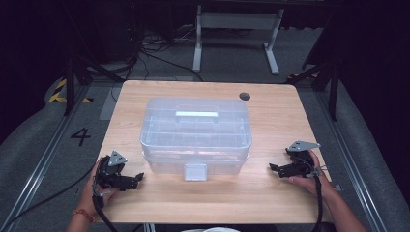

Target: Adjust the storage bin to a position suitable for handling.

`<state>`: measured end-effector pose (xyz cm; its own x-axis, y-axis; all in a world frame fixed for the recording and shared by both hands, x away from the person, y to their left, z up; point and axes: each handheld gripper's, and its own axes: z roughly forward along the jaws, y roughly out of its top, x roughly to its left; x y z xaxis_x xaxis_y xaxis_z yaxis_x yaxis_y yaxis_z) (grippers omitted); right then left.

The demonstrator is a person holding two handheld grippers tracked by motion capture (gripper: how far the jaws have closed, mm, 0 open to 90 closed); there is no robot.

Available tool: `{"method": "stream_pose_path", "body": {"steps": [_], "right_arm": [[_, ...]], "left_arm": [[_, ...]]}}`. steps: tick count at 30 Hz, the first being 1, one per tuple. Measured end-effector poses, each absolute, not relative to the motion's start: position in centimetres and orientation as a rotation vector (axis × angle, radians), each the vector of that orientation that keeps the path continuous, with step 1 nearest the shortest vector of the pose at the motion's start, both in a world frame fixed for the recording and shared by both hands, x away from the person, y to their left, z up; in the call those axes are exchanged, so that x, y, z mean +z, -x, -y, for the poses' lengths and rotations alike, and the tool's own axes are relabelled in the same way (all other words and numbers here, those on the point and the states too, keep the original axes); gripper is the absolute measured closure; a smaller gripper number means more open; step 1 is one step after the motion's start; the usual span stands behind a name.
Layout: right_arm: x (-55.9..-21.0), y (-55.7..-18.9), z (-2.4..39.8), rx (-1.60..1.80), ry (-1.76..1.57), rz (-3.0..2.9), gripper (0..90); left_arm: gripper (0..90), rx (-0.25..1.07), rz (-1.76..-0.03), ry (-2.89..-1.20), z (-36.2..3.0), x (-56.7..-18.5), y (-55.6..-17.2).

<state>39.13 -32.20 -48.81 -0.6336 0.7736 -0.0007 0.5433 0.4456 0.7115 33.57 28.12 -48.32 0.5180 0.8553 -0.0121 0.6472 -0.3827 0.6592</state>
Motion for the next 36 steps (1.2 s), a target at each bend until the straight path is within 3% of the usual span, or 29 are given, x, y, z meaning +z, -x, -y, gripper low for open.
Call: {"method": "stream_pose_path", "body": {"steps": [9,10,11,21,36], "right_arm": [[-48.7,-39.2,32.4,0.997,-1.124,-2.38,4.9],[-48.7,-39.2,32.5,1.006,-1.131,-2.369,9.5],[-48.5,-39.1,32.8,1.021,-1.126,-2.364,19.6],[-47.0,-38.5,32.9,1.075,-1.104,-2.327,25.0],[-44.0,-37.9,31.7,1.105,-1.016,-2.272,30.2]], "left_arm": [[0.4,0.446,-1.209,-2.167,-28.1,-48.2,-33.6],[0.4,0.443,-1.212,-2.163,-28.1,-48.3,-33.6],[0.4,0.44,-1.211,-2.166,-28.1,-48.2,-33.6],[0.2,0.412,-1.128,-2.201,-28.4,-48.2,-33.8],[0.5,0.419,-1.139,-2.19,-28.4,-48.3,-33.7]]}}
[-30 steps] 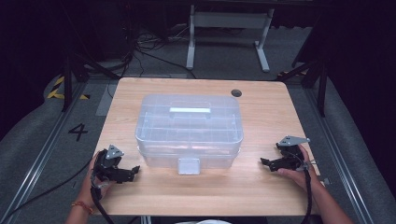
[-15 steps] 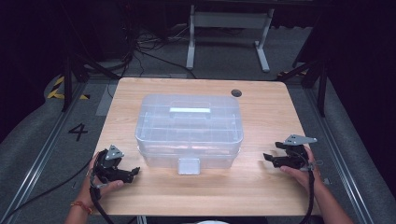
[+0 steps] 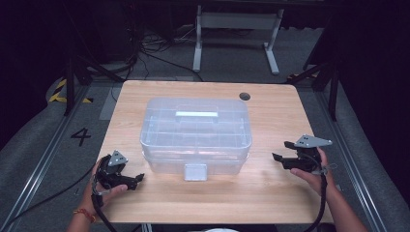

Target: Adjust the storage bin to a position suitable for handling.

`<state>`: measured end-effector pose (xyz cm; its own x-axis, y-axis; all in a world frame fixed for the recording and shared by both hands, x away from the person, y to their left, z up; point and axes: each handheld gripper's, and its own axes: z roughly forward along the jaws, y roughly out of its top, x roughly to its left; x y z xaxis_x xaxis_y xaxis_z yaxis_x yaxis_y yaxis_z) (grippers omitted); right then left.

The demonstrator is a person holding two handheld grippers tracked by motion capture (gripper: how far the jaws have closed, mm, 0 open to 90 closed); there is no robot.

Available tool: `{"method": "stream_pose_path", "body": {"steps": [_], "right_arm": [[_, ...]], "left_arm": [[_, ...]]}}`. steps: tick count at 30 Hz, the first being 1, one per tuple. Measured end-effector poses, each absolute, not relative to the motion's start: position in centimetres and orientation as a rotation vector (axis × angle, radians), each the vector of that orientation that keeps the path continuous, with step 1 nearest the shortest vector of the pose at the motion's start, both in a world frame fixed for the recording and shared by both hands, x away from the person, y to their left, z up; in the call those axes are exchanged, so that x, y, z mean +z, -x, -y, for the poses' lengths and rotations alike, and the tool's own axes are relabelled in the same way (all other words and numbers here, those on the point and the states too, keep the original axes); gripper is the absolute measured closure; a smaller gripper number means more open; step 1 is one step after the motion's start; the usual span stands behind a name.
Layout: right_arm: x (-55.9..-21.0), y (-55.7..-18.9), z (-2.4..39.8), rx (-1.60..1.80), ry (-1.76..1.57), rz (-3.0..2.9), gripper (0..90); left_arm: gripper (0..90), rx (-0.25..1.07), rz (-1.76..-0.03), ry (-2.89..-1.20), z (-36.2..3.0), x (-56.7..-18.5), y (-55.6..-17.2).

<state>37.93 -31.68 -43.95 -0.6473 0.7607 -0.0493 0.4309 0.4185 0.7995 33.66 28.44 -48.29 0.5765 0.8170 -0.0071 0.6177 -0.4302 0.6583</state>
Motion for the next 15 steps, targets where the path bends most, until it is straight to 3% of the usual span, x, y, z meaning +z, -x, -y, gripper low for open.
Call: {"method": "stream_pose_path", "body": {"steps": [15], "right_arm": [[-39.9,-37.9,30.5,1.175,-0.925,-2.223,30.2]], "left_arm": [[0.5,0.418,-1.143,-2.189,-28.4,-48.3,-33.6]]}}
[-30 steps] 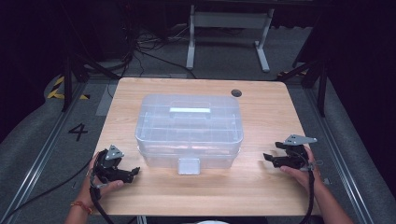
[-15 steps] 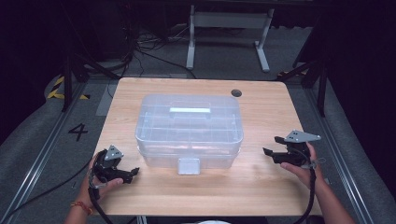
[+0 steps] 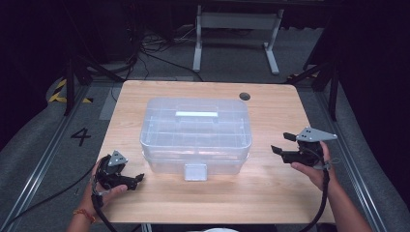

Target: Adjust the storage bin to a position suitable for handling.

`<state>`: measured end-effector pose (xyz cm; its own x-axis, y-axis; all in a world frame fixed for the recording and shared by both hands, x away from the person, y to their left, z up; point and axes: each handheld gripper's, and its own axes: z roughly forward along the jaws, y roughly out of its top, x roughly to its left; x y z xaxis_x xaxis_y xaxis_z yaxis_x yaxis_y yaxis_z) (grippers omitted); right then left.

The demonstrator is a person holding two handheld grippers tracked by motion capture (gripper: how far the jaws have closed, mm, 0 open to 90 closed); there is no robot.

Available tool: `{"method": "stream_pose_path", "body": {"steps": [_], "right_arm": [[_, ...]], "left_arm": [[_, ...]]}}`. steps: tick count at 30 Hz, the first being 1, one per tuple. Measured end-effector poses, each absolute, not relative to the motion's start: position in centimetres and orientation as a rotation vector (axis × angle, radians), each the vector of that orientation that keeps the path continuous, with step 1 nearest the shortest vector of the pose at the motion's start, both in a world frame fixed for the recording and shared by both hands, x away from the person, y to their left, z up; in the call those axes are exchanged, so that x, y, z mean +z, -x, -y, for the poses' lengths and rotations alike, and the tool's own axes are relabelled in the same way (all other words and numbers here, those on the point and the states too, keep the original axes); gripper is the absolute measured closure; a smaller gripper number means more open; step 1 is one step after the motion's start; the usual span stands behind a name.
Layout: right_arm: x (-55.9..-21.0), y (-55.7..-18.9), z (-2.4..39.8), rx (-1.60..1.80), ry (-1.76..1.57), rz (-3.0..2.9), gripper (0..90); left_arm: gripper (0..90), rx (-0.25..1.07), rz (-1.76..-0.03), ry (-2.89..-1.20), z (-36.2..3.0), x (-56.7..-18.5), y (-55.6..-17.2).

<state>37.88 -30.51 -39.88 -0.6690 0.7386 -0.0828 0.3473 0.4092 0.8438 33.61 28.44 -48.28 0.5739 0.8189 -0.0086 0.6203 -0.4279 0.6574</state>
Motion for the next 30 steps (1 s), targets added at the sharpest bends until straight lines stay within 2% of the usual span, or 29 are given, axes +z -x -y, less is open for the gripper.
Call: {"method": "stream_pose_path", "body": {"steps": [17,30], "right_arm": [[-34.7,-39.0,28.1,1.262,-0.79,-2.185,31.1],[-32.4,-39.3,25.5,1.291,-0.697,-2.198,31.2]], "left_arm": [[0.5,0.421,-1.142,-2.189,-28.4,-48.3,-33.6],[0.5,0.418,-1.145,-2.187,-28.4,-48.3,-33.6]]}}
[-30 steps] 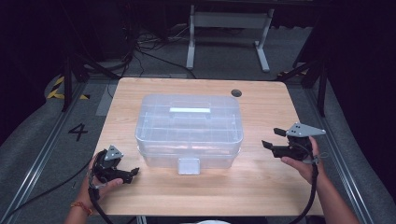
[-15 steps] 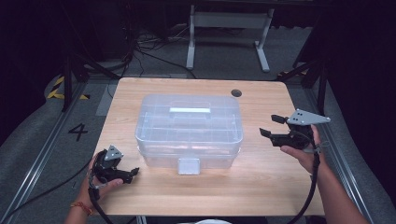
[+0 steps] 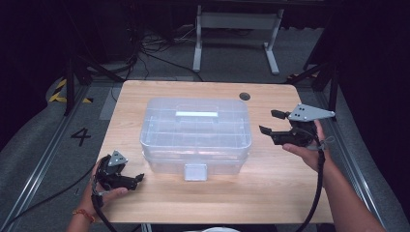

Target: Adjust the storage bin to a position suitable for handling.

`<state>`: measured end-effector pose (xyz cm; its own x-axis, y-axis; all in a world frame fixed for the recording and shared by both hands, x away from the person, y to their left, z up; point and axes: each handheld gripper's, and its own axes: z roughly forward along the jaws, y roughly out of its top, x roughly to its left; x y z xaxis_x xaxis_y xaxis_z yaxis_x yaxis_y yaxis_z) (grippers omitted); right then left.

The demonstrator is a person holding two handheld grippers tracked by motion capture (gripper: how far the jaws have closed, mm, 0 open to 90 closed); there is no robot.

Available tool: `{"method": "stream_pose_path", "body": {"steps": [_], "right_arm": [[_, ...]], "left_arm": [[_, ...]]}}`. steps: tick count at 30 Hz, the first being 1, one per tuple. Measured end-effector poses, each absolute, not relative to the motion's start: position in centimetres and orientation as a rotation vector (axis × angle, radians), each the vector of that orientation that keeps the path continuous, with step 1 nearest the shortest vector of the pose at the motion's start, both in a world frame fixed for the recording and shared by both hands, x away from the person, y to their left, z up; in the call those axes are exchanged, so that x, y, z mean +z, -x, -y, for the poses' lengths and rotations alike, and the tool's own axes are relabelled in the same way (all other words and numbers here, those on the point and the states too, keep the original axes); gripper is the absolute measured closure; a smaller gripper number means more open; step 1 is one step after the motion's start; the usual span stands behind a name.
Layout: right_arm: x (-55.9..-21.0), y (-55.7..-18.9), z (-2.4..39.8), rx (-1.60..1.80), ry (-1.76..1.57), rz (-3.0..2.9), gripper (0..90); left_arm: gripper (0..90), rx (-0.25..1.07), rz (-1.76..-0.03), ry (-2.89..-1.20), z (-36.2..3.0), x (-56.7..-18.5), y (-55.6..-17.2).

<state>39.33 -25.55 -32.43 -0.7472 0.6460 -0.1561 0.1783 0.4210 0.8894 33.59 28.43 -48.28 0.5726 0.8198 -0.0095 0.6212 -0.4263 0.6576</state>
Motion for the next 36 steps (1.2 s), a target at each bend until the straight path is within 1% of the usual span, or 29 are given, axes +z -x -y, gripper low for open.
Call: {"method": "stream_pose_path", "body": {"steps": [10,36], "right_arm": [[-32.3,-39.9,23.1,1.294,-0.652,-2.24,31.2],[-31.8,-41.0,18.6,1.297,-0.566,-2.312,32.0]], "left_arm": [[0.5,0.418,-1.145,-2.187,-28.4,-48.3,-33.6],[0.5,0.42,-1.143,-2.187,-28.4,-48.3,-33.6]]}}
